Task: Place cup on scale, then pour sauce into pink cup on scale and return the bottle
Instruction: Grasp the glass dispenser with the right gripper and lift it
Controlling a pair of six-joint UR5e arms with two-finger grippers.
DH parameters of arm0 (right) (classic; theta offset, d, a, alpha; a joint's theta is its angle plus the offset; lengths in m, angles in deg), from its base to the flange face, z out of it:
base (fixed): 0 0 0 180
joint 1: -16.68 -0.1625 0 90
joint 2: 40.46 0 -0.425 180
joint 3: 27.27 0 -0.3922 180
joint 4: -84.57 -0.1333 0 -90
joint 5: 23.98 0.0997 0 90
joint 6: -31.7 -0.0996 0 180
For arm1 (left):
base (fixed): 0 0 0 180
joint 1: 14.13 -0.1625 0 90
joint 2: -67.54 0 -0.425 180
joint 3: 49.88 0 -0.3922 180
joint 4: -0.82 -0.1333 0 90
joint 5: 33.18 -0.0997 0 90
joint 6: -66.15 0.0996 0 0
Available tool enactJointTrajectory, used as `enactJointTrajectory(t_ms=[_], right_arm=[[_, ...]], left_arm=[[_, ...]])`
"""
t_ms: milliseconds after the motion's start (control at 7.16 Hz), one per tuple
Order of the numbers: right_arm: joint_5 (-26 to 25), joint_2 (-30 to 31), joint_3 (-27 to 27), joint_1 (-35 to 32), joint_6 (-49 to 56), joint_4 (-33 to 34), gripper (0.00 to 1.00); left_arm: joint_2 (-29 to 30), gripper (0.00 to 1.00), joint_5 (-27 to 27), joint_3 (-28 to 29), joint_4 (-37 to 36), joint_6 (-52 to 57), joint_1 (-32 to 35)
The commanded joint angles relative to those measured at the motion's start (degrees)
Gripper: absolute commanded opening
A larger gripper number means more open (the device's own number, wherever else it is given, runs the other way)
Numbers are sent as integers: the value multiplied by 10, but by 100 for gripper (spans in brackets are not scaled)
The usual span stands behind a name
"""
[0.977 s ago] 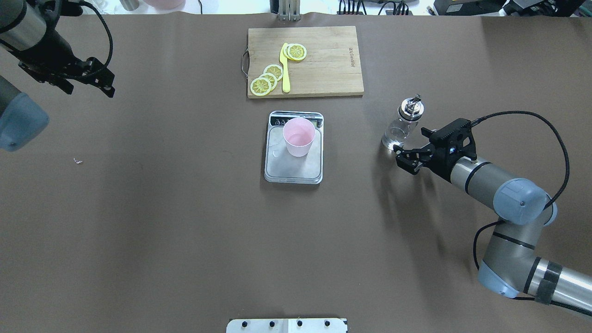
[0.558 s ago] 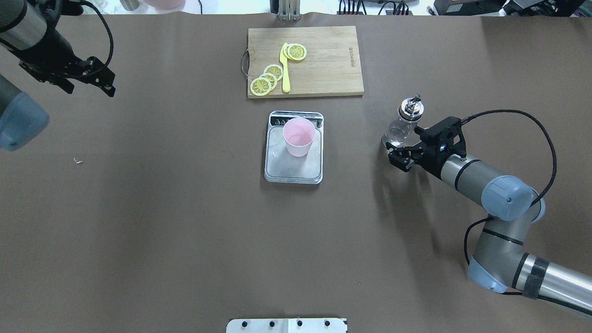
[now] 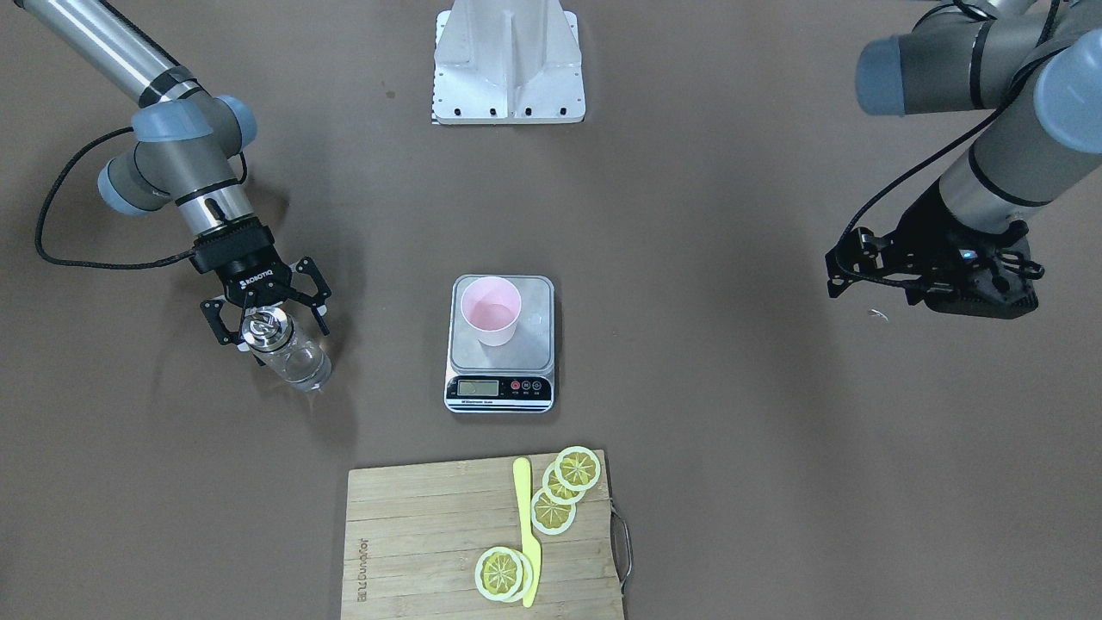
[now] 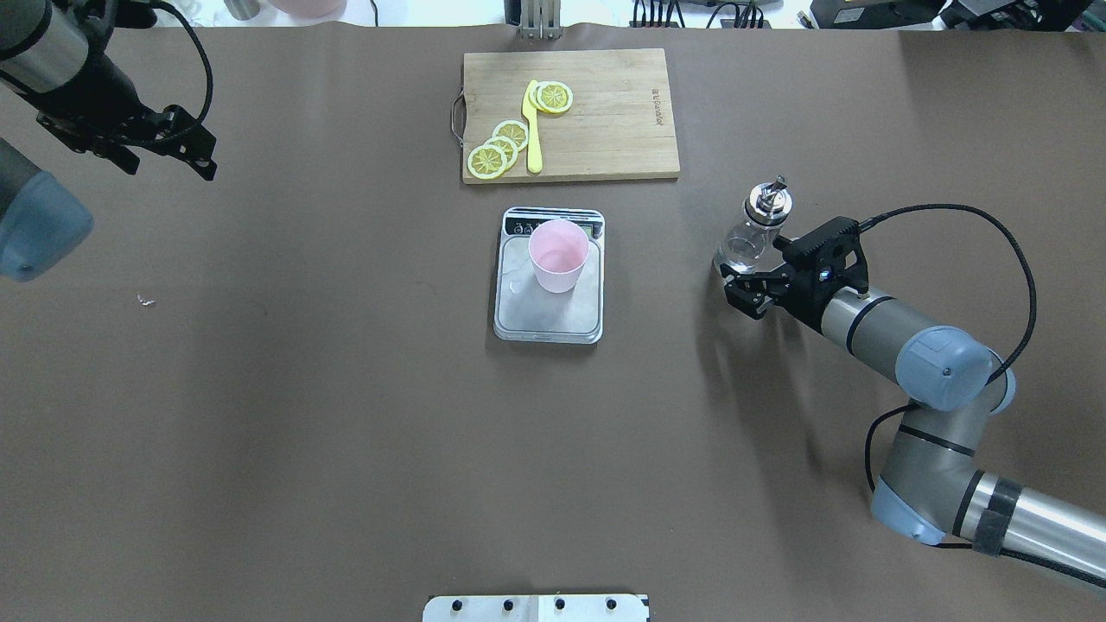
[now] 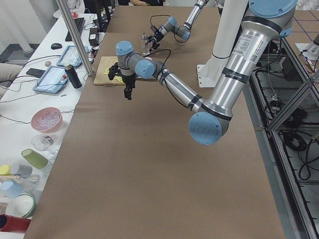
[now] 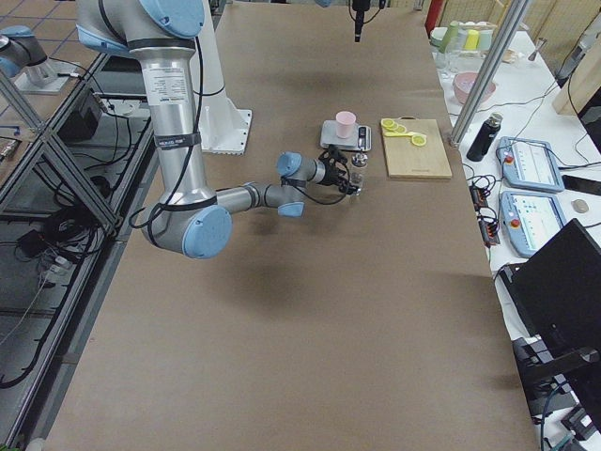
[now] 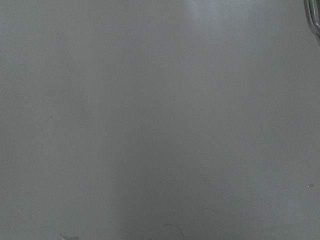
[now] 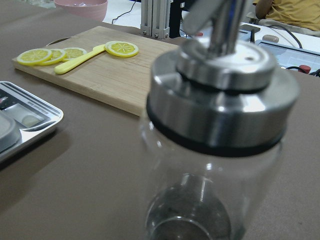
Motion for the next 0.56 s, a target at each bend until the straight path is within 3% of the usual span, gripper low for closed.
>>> enactJointTrajectory(t_ms=[0,419], right_arm=[[-3,-5,-1,-3,0,-3,87],[-26,-19,-15,-5,-4,-4,85]], left_arm=[[0,98,0,-1,0,0,0],[0,98,0,-1,0,0,0]])
